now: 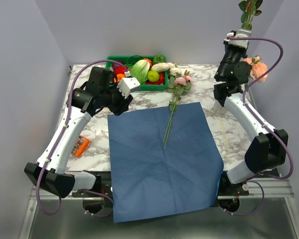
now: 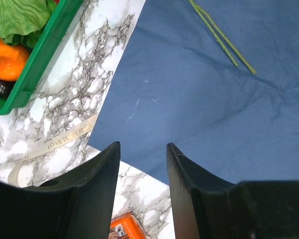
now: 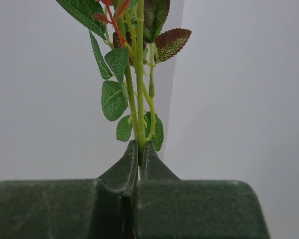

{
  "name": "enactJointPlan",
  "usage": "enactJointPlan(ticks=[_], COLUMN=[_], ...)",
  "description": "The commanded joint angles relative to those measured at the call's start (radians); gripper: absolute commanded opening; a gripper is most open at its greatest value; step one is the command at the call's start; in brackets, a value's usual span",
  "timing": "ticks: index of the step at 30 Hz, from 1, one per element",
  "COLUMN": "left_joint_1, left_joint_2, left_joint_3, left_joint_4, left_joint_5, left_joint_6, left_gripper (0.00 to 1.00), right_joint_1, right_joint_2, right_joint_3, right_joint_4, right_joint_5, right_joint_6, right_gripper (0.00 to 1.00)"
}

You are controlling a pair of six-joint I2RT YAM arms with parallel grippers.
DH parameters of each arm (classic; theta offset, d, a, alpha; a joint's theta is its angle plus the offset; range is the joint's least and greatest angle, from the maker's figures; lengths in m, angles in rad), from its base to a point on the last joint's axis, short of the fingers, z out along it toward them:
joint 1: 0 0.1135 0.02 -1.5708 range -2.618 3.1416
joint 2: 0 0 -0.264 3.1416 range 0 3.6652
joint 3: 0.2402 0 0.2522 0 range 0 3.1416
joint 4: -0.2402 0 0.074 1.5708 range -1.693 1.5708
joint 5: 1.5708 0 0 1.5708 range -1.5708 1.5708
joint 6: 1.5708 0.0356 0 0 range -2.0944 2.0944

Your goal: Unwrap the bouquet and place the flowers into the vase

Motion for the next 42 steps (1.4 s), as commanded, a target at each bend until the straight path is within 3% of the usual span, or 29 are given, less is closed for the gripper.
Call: enactJointPlan(ticks=[1,12,18,21,22,24,28,38,42], left_joint_1=[0.013,0.021,0.024,0.024,0.024,0.024,0.025,0.025,0.025], left_joint_2=[0.007,0.017,0.015,0.015,0.015,0.012,0.01,-0.002,-0.009], left_joint_3=[0.033,0.036,0.039,0.037,0.036,0.034,0.043,0.057,0.062], left_joint_4=[0.006,-0.001,-0.004,-0.006,-0.006,-0.006,-0.009,-0.021,-0.024], left_joint_5=[-0.006,-0.012,-0.012,-0.014,-0.015,-0.023,-0.021,-0.014,-0.017], left_joint_6=[0.011,0.018,0.018,0.015,0.018,0.019,0.021,0.011,0.004], left_gripper=[0.51,0.51,0.51,0.51,0.51,0.51,0.51,0.51,0.51], right_joint_1=[-0.007,-0.008,-0.01,-0.01,-0.008,-0.005,-0.004,0.111,0.197], right_joint_2=[0.024,0.046,0.043,0.029,0.011,-0.009,-0.045,-0.155,-0.221], right_joint_3=[-0.007,-0.148,-0.148,-0.175,-0.201,-0.226,-0.258,-0.33,-0.332], right_joint_4=[0.042,0.18,0.121,0.139,0.144,0.138,0.064,-0.063,-0.316], right_joint_5=[-0.008,0.043,0.096,0.168,0.182,0.229,0.283,0.279,0.293], right_joint_6=[0.026,-0.006,0.041,0.066,0.066,0.087,0.152,0.27,0.414], right_gripper=[0.01,0.01,0.01,0.22,0.36,0.41,0.61,0.75,0.84])
